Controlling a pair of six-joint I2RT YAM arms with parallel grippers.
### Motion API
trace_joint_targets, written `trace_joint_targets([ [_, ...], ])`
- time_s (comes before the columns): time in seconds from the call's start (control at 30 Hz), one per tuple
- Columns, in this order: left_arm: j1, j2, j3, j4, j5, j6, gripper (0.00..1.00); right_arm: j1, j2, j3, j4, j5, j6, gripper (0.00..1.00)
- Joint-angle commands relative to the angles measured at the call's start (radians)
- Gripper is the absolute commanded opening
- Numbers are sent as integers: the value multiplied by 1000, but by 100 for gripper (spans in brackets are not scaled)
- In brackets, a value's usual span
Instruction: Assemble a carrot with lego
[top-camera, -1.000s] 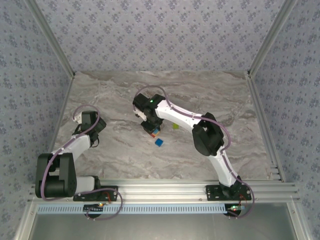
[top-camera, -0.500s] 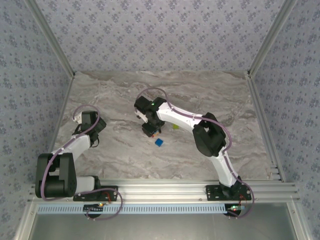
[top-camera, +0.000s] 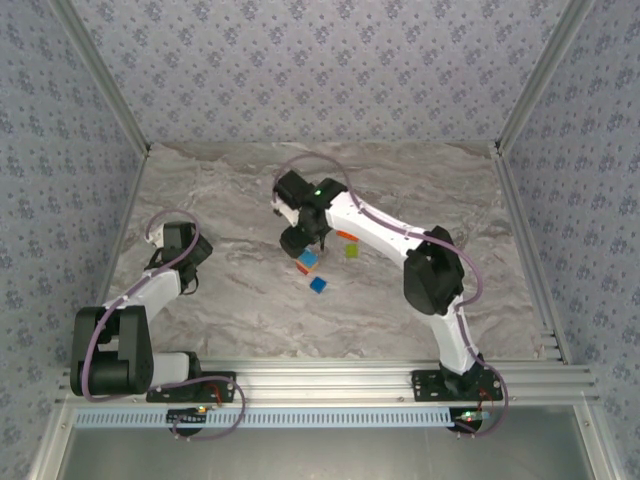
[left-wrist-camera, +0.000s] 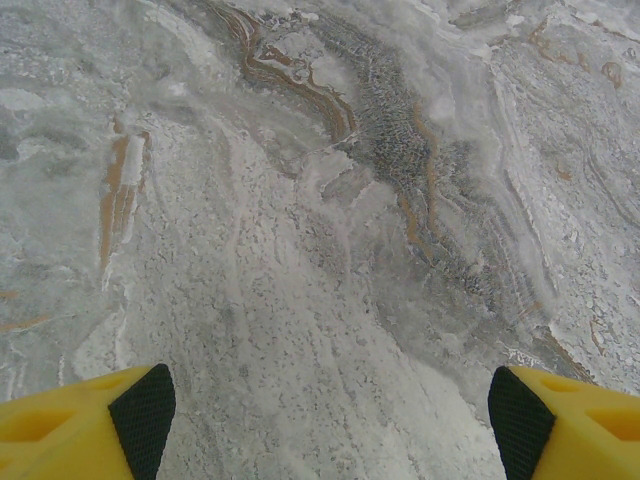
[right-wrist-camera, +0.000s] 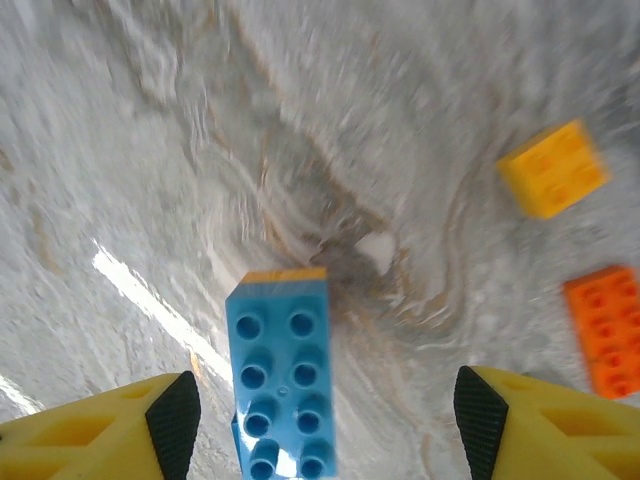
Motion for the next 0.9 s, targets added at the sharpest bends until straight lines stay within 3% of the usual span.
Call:
trace_joint_targets([
  [0.0,-6,6,34,-23,-23,11,84,-55,-20,101,-54,-4,-9,73],
  [0.13,-6,5,34,-23,-23,10,84,-113,101,233,-95,14,26,72],
  [0.43,-6,9,36,-24,-24,11,84,-128,367,390,-46,73,67,71],
  [0.87,-8,9,39,-24,-24,13,84,-137,388,302,15,138,202,71],
])
